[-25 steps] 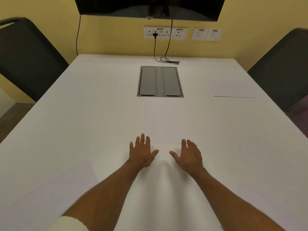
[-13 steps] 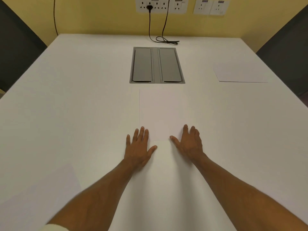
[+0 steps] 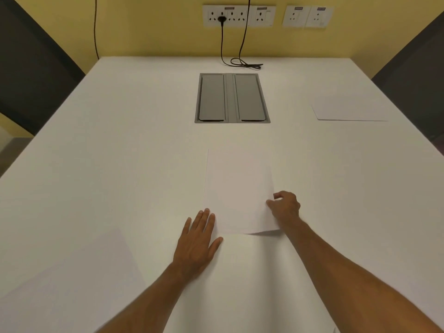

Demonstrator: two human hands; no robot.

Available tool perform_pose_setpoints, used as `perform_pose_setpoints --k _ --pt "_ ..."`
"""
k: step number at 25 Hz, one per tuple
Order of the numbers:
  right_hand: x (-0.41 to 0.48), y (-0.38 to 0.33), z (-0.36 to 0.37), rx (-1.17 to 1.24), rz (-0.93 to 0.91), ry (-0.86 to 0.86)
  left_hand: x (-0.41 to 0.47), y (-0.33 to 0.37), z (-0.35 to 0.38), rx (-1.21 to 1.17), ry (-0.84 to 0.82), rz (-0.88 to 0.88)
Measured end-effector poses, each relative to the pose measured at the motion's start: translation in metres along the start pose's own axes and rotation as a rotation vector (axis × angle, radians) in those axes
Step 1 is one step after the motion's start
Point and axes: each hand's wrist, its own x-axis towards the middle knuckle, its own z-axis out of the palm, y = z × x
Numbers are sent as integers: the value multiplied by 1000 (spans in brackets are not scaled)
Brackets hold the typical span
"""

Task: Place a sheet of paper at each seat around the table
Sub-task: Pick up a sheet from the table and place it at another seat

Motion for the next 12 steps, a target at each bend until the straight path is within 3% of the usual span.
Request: perform_pose_setpoints --k 6,12 --pt "-58 21 -42 281 75 -152 -38 17 -48 -436 -101 -297" --pt "-131 7 -91 391 22 -354 -73 21 -132 -964 -45 -718"
